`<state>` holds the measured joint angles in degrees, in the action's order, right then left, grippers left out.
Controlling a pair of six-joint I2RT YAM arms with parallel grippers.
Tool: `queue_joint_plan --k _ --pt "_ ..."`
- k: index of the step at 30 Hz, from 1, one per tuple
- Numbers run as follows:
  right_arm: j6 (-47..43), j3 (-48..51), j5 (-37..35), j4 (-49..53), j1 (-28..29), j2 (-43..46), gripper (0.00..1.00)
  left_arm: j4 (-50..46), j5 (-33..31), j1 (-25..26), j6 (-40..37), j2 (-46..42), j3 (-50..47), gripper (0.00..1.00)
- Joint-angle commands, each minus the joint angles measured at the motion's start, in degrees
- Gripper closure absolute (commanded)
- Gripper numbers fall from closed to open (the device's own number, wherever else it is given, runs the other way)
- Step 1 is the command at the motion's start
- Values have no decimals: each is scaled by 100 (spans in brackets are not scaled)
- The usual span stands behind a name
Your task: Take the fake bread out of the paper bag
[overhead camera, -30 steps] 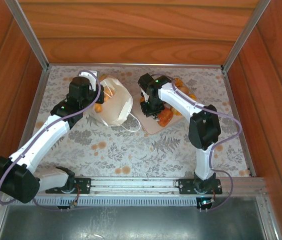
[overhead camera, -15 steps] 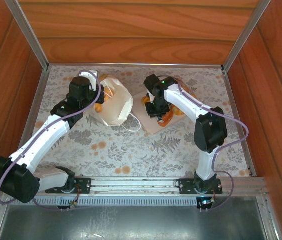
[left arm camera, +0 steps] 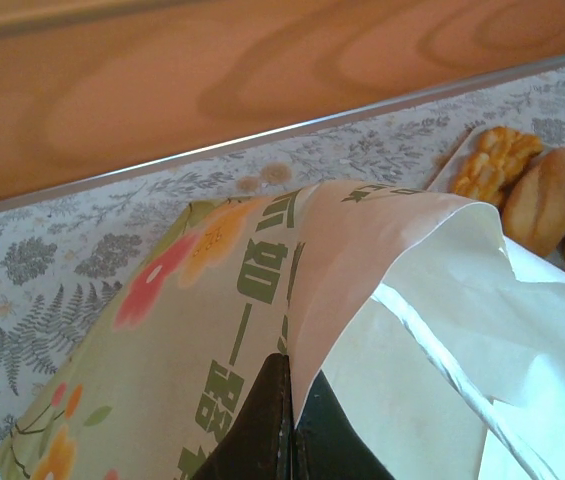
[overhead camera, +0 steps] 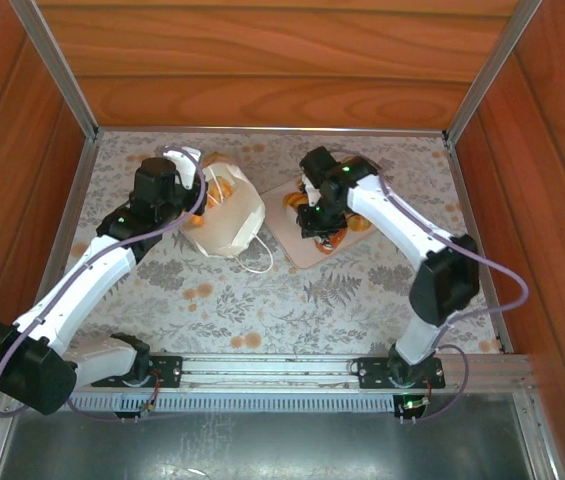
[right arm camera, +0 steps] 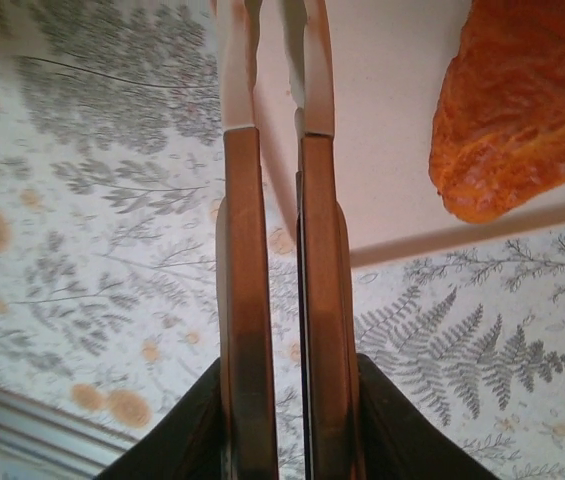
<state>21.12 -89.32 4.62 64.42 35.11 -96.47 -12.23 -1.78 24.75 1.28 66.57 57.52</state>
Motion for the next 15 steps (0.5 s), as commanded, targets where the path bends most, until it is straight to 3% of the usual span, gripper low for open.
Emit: queue_joint_plan --k 1,8,15 --pt "427 194 204 126 -48 836 68 -75 194 -42 -484 -110 -135 100" --pt "942 1048 1046 -902 145 2367 65 61 818 -46 -823 -130 -430 100" --pt "981 1676 664 -1444 374 3057 65 152 1227 -43 -1451 -470 -870 100"
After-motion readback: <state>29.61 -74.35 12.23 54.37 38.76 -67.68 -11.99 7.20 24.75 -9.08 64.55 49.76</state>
